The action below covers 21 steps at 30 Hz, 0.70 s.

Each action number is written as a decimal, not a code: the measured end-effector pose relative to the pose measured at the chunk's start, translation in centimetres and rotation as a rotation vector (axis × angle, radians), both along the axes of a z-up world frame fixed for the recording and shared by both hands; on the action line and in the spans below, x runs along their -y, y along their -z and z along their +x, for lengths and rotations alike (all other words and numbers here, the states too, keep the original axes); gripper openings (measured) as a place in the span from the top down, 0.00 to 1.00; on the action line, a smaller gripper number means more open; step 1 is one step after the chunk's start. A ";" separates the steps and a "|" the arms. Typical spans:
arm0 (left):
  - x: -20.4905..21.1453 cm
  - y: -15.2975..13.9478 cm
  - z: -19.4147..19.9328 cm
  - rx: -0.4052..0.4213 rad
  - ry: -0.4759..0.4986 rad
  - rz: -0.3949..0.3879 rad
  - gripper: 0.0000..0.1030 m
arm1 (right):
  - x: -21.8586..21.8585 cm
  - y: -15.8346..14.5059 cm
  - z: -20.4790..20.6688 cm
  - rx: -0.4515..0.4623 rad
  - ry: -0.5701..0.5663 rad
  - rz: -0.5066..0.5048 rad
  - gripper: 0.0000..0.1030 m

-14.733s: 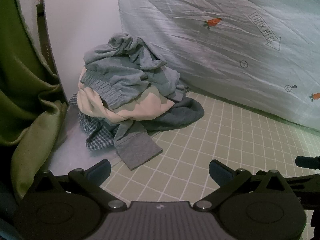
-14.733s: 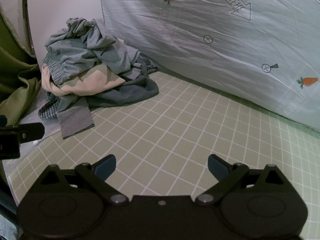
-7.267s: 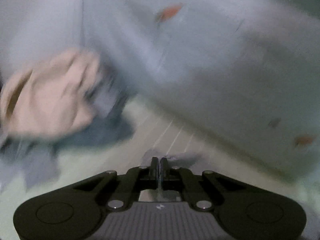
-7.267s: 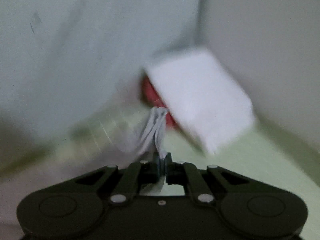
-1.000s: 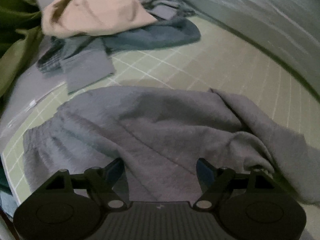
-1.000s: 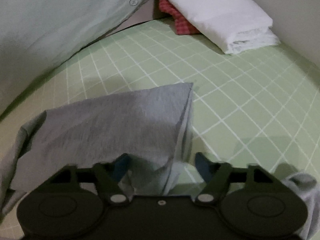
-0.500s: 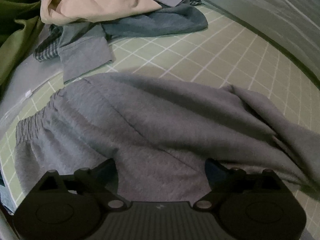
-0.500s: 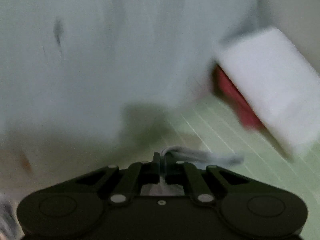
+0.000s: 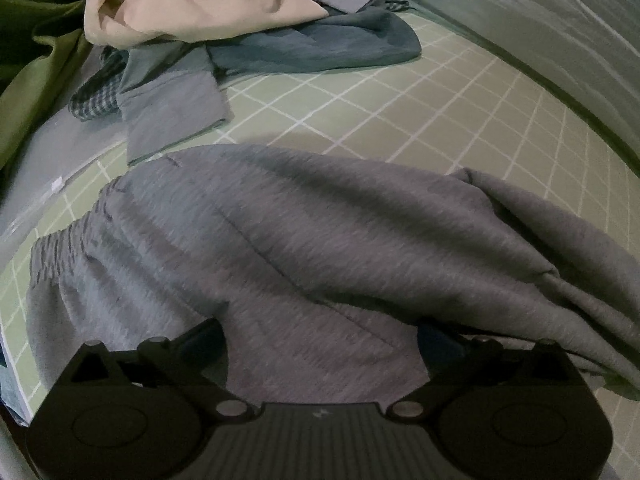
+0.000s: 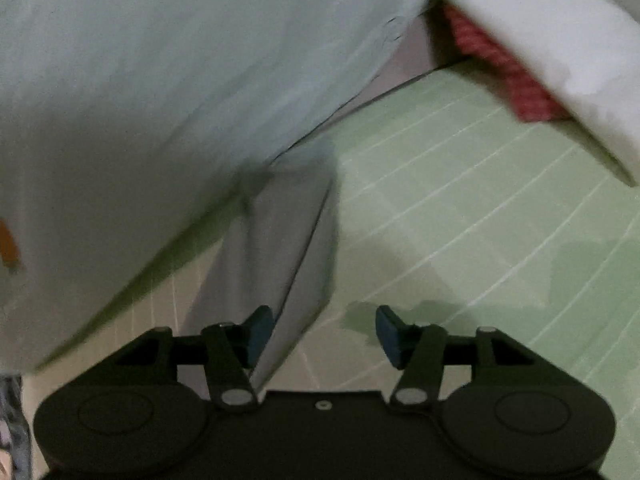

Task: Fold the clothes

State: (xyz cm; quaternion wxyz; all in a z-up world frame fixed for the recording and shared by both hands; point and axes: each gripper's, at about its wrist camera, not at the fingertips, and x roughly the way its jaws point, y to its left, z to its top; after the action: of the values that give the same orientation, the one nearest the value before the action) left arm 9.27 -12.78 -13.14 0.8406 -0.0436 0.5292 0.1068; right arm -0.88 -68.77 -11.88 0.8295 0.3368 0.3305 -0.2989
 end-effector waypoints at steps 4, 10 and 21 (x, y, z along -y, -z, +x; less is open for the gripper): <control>-0.1 0.0 -0.1 0.001 -0.010 -0.015 0.00 | -1.4 0.4 3.7 0.005 -0.076 -0.056 0.48; -0.1 -0.1 -0.2 0.004 -0.012 -0.023 0.00 | -1.3 2.2 7.9 -0.092 -0.083 -0.092 0.61; -0.4 -0.1 -0.4 0.010 0.004 -0.027 0.00 | -2.6 -0.3 1.3 -0.087 -0.006 -0.160 0.99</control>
State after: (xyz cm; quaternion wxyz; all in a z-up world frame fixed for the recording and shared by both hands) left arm 8.88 -12.38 -13.02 0.8428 -0.0544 0.5265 0.0981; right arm 0.39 -66.16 -11.54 0.8395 0.2552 0.3421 -0.3364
